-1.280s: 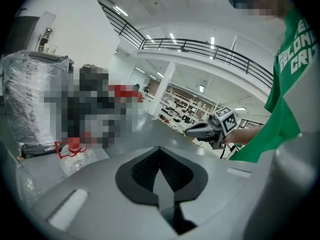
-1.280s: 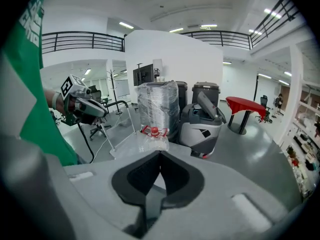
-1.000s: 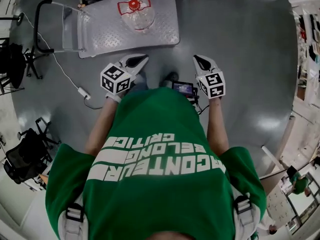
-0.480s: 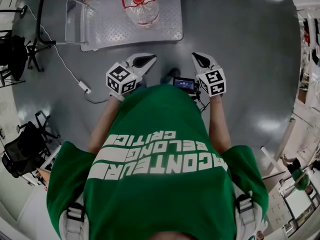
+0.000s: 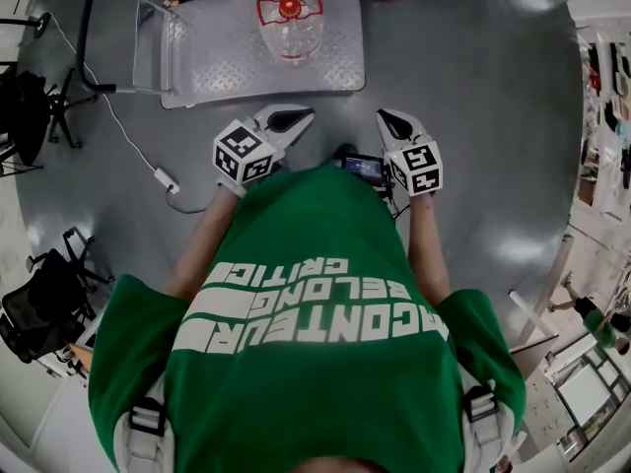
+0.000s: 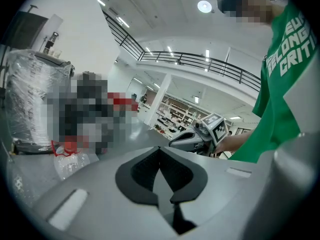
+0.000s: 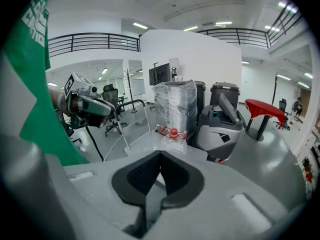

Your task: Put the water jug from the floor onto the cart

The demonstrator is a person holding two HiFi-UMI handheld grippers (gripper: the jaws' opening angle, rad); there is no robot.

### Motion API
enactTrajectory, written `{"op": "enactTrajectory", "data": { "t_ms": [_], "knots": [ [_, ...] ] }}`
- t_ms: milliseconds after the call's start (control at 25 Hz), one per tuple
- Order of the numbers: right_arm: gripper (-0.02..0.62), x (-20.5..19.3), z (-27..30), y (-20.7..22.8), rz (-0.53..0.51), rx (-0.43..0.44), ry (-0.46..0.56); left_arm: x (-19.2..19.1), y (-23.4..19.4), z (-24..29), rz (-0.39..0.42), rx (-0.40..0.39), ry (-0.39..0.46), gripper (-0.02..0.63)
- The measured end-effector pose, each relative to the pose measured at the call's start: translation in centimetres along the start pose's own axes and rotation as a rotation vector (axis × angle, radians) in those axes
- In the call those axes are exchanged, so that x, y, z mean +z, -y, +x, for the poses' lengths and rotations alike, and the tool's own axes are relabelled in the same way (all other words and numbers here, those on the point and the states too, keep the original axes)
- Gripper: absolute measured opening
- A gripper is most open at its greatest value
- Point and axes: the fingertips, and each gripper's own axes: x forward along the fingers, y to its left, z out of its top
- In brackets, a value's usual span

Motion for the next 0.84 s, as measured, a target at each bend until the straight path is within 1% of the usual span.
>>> {"op": "enactTrajectory", "data": {
  "t_ms": [200, 480, 840],
  "knots": [
    [-0.008, 0.4, 1.0, -0.7, -0.012, 0.003, -0.021, -0.5, -1.2, -0.7, -0.008, 0.012, -0.014, 0.009],
    [-0.008, 0.6, 1.5, -1.0, -0.030, 0.015, -0.037, -1.4, -1.8, -1.1, -0.033, 0.037, -0.034, 0.009],
    [-0.008, 0.3, 1.4, -1.1, -0.039, 0.020, -0.042, -1.7, -1.6, -1.4, -0.044, 0.060, -0.023, 0.009]
  ]
}}
